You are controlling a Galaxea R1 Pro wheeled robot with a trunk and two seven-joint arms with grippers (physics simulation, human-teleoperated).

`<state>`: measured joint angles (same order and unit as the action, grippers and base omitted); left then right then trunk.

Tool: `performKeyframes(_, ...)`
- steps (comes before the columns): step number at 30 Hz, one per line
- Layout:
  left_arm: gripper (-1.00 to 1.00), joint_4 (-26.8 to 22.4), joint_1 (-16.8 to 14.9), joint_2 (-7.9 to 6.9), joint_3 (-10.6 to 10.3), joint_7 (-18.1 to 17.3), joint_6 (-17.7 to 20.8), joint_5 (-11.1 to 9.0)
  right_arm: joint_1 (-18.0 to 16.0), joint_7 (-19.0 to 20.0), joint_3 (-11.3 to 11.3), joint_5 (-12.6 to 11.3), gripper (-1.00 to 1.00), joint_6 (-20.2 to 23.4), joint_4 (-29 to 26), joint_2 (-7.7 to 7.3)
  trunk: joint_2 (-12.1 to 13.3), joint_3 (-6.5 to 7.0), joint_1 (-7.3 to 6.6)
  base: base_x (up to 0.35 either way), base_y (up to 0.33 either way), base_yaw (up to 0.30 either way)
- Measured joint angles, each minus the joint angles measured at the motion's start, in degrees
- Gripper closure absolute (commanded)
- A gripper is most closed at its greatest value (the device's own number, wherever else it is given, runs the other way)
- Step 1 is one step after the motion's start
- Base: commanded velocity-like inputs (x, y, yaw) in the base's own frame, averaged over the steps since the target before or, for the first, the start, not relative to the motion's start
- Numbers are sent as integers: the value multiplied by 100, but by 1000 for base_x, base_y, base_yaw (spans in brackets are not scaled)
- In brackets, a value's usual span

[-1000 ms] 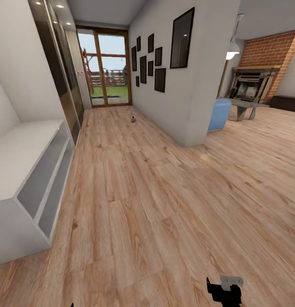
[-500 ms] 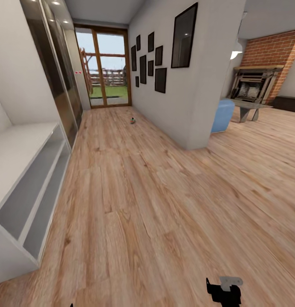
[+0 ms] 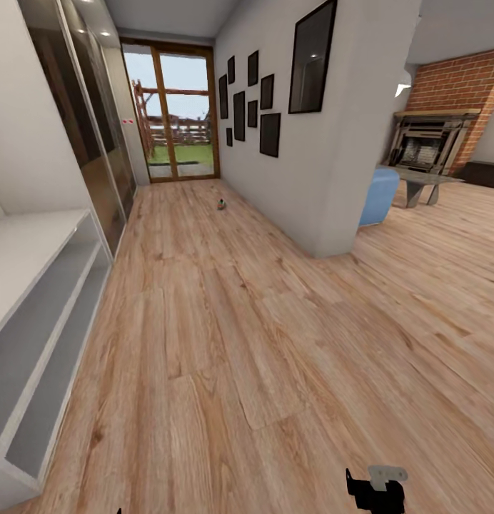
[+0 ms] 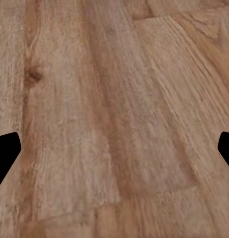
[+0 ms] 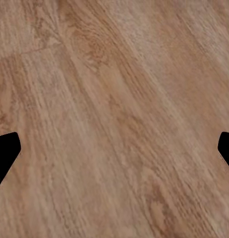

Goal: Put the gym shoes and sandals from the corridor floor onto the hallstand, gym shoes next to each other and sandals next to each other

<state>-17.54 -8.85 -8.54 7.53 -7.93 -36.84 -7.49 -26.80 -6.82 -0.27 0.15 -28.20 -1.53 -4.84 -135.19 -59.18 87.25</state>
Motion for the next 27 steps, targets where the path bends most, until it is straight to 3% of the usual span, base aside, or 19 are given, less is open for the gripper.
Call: performKeyframes(27,-100,0,0,-6,0,128,1,0,15,-9,0,-8,-100,2,-2,9,0,0,0,338,0,0)
